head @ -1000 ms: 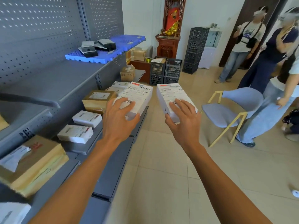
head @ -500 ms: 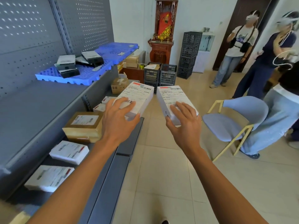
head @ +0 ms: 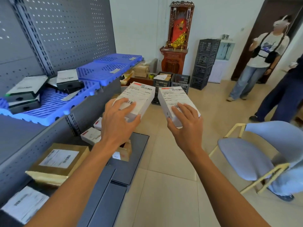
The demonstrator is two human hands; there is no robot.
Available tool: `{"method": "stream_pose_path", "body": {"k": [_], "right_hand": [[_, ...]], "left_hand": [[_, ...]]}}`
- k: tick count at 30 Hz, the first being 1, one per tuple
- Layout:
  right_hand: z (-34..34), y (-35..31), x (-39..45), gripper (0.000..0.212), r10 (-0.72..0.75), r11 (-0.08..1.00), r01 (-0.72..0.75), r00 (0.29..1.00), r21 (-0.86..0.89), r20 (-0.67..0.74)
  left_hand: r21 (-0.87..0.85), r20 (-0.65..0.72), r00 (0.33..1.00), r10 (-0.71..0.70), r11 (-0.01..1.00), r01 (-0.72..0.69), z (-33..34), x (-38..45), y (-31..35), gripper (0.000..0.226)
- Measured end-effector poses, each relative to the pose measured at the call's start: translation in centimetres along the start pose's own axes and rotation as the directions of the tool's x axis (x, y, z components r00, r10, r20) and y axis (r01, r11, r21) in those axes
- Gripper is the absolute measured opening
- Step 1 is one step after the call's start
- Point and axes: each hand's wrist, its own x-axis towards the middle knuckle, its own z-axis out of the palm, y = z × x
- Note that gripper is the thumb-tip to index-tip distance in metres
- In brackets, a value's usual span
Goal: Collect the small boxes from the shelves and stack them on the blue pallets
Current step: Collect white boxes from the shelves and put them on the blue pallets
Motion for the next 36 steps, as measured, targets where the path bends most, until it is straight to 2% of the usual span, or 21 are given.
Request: {"method": "stream_pose_path", "body": {"k": [9,13,22,30,36], "right_hand": [[9.4,4.5,9.7,0.043,-0.034,0.997,0.032,0.999,0.069,0.023],[15.1,5.5,14.2,0.044,-0.073,0.993,0.07,0.997,0.092,0.026],[26.4,3.9,23.0,0.04,-0.128,0.977,0.128,0.992,0.17,-0.012],[33.5,2.6,28.7,0.039,-0.21,0.948,0.195,0.977,0.25,0.036],[38.7,0.7,32.4,0.039,-0.282,0.898,0.229,0.955,0.376,0.092]], "left_hand": [[0.035,-0.057,0.998,-0.034,0.999,0.036,5.6,10.7,-3.6,0.049],[0.019,-0.091,0.994,-0.068,0.997,0.07,7.7,15.5,-7.0,0.055],[0.072,-0.112,0.98,-0.165,0.982,0.174,10.1,24.3,-15.3,0.049],[0.049,-0.178,0.945,-0.276,0.956,0.288,10.3,28.2,-19.4,0.046],[0.13,-0.263,0.907,-0.329,0.919,0.371,9.7,29.7,-22.3,0.053]]}}
